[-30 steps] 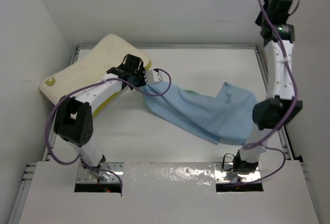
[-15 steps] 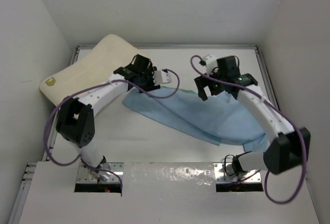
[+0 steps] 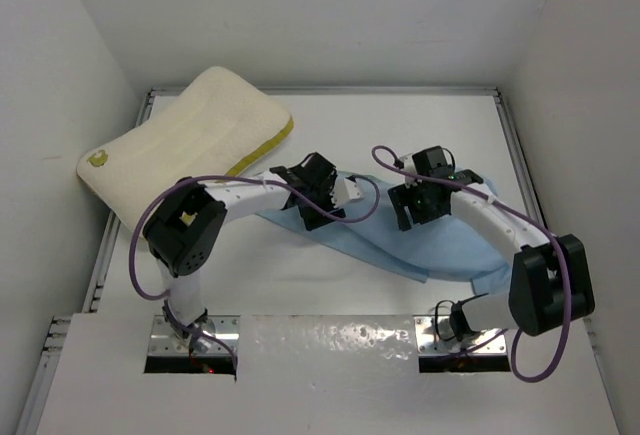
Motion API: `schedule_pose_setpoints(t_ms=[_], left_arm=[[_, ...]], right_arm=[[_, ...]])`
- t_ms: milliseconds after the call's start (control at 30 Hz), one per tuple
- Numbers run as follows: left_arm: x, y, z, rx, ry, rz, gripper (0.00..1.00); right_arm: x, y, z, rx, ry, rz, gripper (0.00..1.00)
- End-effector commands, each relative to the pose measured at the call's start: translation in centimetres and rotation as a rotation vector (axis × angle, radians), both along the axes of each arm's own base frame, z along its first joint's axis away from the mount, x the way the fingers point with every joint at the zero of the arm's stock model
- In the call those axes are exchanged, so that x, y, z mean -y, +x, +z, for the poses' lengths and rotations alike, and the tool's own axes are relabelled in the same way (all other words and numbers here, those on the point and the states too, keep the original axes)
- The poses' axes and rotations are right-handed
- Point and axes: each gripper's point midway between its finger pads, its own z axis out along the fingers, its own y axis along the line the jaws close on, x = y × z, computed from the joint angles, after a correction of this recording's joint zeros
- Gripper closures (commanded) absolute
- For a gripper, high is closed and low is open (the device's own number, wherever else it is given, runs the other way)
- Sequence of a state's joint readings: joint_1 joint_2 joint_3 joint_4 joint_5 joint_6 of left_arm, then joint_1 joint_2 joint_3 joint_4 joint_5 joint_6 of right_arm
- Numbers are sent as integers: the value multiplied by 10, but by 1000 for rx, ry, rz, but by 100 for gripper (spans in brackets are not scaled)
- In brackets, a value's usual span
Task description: Put the pillow into the pillowcase
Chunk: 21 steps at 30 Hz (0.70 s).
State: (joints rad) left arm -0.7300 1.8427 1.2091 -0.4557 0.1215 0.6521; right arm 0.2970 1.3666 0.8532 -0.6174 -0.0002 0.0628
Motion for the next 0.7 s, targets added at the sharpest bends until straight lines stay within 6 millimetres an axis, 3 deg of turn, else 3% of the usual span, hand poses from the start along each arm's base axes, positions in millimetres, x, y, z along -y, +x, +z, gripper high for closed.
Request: schedule_pose_setpoints(t_ms=[0, 67, 100, 133, 200, 333, 433, 567, 600, 667], left_arm=[[6, 7, 10, 27, -83, 122, 37], [1, 4, 1, 13, -72, 158, 56], [-1, 0, -6, -18, -68, 202, 69], [-6, -1, -9, -20, -54, 235, 89], [-15, -8, -14, -32, -43, 269, 99], [-33, -13, -15, -20, -33, 312, 100], [-44, -11, -10, -26, -38, 355, 99], [-51, -19, -4, -43, -34, 328, 94], [-51, -21, -6, -45, -30, 318, 97], [-50, -18, -8, -41, -21, 299, 99]], right_arm=[[-3, 13, 7, 38, 8, -23, 30], [1, 13, 8, 24, -9, -8, 84], [4, 14, 9, 20, -16, -13, 100], [12, 15, 13, 10, -25, -28, 100], [20, 19, 22, 12, -24, -65, 100], [43, 45, 62, 155, 24, -224, 100], [50, 52, 100, 290, 25, -263, 100], [62, 53, 168, 466, 23, -319, 100], [62, 55, 193, 519, 31, -314, 100], [63, 60, 217, 587, 43, -315, 100]])
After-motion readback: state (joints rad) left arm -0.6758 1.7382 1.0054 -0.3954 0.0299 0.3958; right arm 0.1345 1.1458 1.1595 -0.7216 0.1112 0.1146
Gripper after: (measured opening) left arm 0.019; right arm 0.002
